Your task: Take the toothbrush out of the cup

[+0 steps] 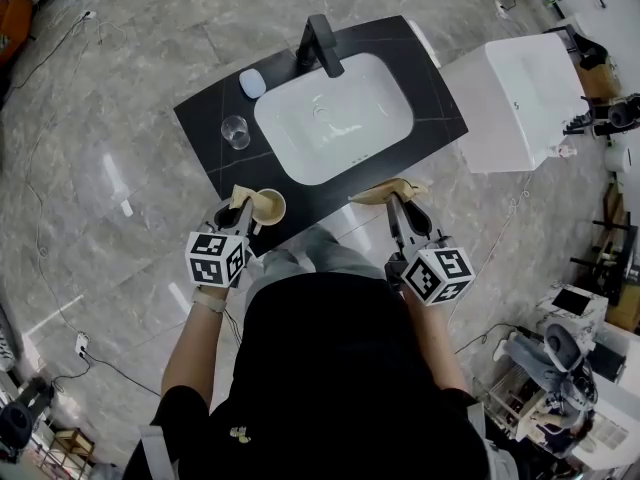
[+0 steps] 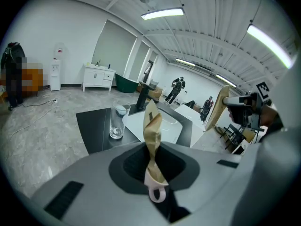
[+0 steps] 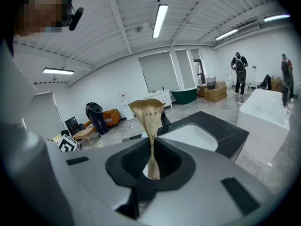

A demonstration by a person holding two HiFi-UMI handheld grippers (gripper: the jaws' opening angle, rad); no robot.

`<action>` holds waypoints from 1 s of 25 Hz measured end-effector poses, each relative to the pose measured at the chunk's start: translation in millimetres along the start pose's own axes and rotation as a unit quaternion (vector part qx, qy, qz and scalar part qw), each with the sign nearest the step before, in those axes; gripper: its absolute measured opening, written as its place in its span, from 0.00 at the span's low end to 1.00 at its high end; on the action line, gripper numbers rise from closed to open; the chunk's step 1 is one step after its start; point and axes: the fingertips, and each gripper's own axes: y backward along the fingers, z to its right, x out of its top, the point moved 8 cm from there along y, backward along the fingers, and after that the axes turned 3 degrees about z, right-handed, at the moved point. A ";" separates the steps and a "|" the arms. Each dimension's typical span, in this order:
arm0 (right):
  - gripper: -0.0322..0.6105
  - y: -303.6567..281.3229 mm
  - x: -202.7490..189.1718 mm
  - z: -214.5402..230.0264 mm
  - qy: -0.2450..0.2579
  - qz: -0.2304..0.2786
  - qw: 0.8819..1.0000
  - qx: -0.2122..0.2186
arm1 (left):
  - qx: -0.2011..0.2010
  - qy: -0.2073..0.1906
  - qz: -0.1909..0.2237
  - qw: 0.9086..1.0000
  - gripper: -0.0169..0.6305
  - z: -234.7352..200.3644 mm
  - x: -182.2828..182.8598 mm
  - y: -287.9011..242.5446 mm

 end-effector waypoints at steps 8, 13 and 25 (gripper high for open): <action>0.12 -9.4 5.4 3.6 0.000 0.008 1.000 0.023 | 0.015 -0.007 0.026 1.000 0.10 7.5 24.0 15.6; 0.12 -18.0 10.9 5.2 0.001 0.015 0.999 0.041 | 0.031 -0.014 0.050 0.998 0.10 14.9 44.0 30.6; 0.12 -44.8 26.3 -2.6 0.007 0.028 0.994 0.104 | 0.079 -0.026 0.125 0.989 0.10 29.9 86.2 75.6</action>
